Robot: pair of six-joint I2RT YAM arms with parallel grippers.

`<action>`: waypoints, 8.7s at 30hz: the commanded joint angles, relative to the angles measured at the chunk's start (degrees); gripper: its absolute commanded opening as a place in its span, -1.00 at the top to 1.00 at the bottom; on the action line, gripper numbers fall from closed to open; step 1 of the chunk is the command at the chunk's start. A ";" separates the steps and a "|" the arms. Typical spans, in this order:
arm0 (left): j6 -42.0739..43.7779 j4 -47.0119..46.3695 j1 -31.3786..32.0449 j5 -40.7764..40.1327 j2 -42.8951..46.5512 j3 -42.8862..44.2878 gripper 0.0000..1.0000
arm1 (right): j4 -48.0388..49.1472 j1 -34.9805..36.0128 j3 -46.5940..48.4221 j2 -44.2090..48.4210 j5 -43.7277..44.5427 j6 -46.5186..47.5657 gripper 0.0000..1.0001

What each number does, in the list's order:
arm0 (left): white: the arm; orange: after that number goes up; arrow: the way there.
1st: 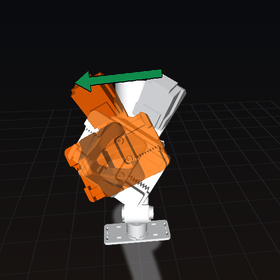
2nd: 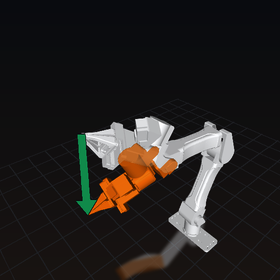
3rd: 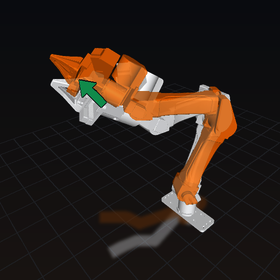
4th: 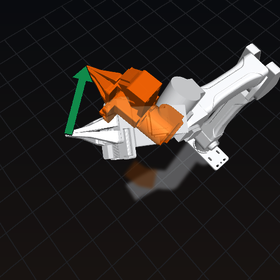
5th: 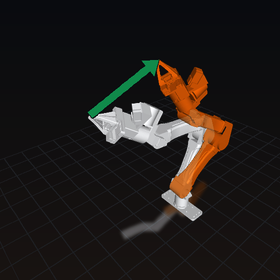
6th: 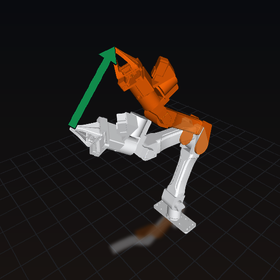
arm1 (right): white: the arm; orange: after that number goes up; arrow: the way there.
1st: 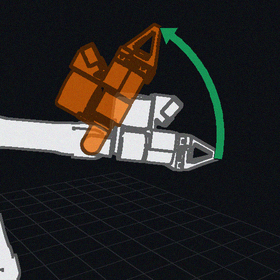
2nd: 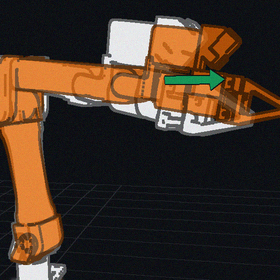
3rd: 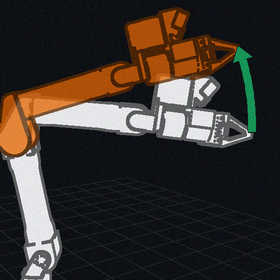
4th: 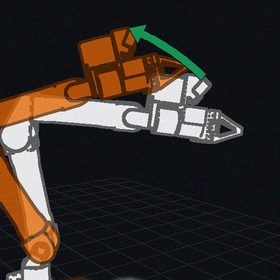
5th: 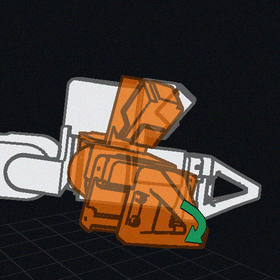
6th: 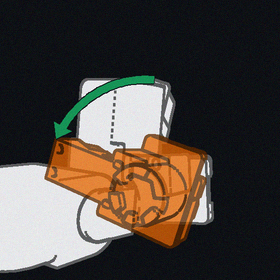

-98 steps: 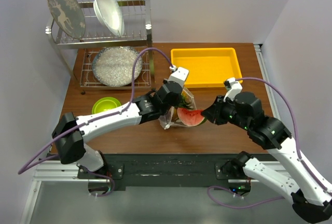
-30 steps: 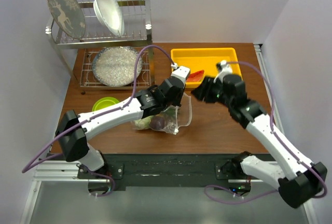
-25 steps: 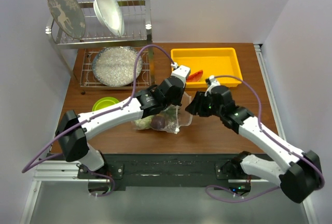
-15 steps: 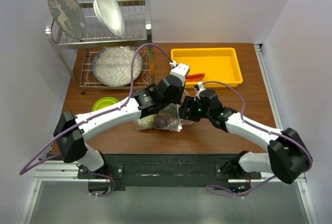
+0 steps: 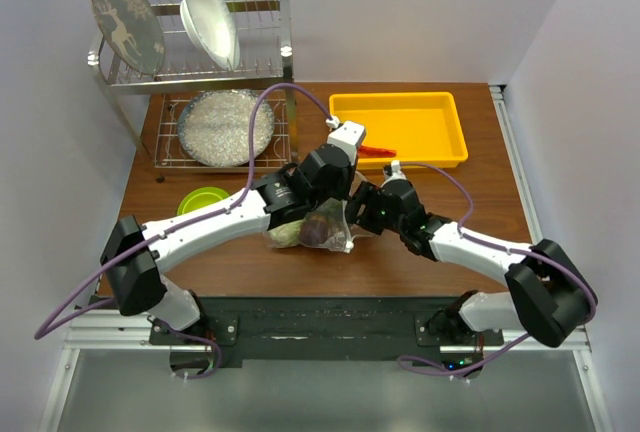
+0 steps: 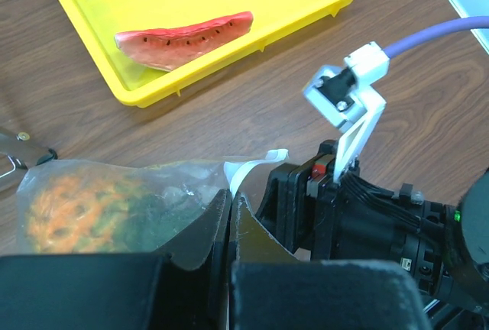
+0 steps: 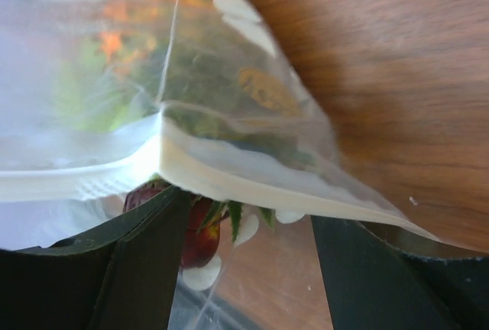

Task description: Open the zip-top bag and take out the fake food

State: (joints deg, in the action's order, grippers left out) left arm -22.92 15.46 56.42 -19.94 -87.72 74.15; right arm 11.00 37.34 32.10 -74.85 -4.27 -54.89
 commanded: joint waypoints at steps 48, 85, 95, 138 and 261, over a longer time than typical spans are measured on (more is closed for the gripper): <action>-6.87 8.17 -0.43 -9.85 18.46 -15.25 0.13 | 10.71 3.26 -8.02 5.42 -6.80 -2.67 -0.38; -15.85 -3.08 0.18 4.74 13.54 -33.11 1.00 | 7.11 3.79 -2.57 -1.97 -19.90 7.15 -0.56; -13.82 1.06 0.09 2.37 15.21 -29.94 1.00 | -14.42 3.79 2.79 7.16 -13.23 20.43 -0.52; -21.38 -11.59 3.52 7.82 11.96 -39.78 1.00 | 6.40 9.76 -4.15 -5.04 -16.65 17.54 -0.53; -11.45 -12.74 -7.91 12.91 4.67 -31.87 1.00 | 14.83 8.54 -8.19 -2.41 7.95 -9.71 0.02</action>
State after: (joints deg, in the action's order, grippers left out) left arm -33.87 3.31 48.77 -8.60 -81.38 43.38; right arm 23.92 45.15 23.68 -80.20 -4.03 -64.53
